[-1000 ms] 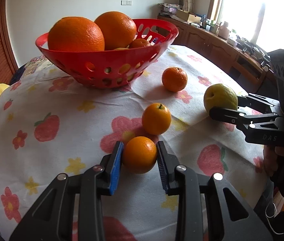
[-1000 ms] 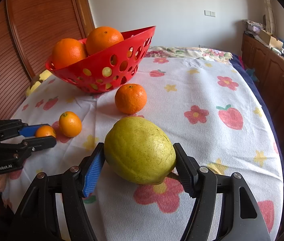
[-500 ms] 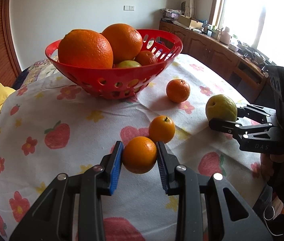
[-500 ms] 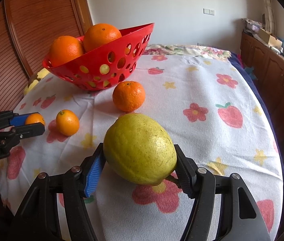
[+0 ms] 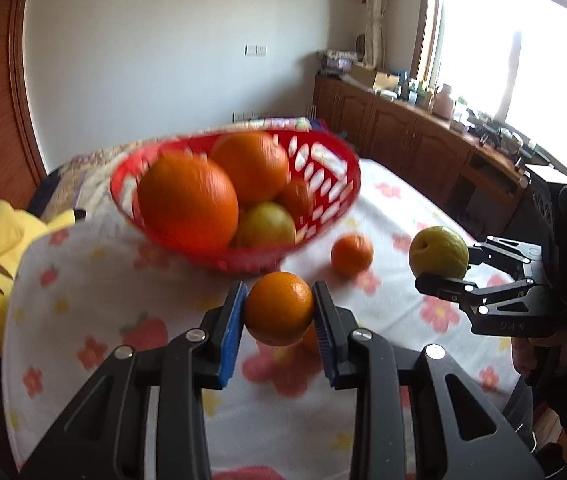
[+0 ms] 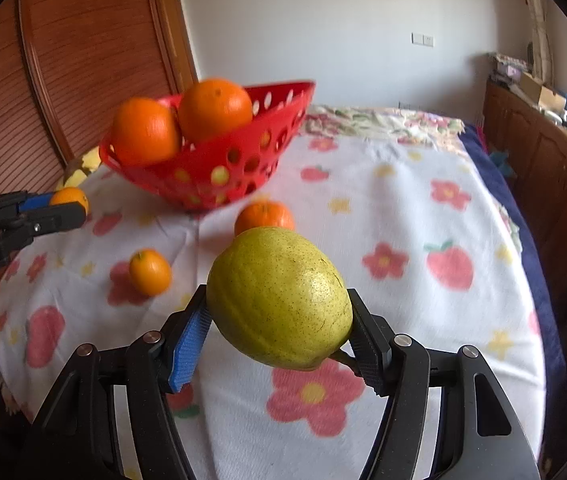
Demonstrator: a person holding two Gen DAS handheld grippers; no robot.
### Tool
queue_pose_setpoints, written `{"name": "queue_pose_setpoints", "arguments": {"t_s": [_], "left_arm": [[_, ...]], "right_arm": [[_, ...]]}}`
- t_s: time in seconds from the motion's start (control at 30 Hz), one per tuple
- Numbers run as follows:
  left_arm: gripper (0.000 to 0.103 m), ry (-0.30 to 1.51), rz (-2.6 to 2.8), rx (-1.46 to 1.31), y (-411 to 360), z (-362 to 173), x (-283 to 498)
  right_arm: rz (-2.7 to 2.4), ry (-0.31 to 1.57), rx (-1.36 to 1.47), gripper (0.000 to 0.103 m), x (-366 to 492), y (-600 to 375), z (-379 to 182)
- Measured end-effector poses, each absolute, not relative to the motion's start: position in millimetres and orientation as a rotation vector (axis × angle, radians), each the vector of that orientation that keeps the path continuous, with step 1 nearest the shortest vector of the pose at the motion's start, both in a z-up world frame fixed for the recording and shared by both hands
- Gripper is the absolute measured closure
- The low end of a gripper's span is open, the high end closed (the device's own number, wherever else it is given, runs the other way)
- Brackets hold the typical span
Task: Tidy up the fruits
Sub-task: 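Lift the pomelo with the right gripper while the left gripper carries the tangerine over the basket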
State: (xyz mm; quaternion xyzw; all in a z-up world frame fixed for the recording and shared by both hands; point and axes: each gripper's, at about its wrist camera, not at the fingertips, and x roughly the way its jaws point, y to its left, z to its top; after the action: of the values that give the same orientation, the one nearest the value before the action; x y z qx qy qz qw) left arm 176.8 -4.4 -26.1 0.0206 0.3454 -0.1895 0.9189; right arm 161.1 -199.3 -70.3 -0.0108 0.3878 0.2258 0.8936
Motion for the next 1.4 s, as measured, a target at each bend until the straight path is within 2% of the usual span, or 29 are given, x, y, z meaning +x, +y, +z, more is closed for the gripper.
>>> {"name": "queue_pose_setpoints", "arguments": {"t_s": [0.27, 0.67, 1.4], "left_arm": [[0.072, 0.609, -0.380, 0.044, 10, 15, 210], [0.072, 0.582, -0.344, 0.054, 33, 26, 264], [0.072, 0.683, -0.325, 0.095, 34, 13, 336]], "right_arm": [[0.483, 0.719, -0.056, 0.036, 184, -199, -24], [0.523, 0.648, -0.111, 0.036, 233, -169, 9], [0.626, 0.721, -0.131, 0.036, 259, -119, -25]]}}
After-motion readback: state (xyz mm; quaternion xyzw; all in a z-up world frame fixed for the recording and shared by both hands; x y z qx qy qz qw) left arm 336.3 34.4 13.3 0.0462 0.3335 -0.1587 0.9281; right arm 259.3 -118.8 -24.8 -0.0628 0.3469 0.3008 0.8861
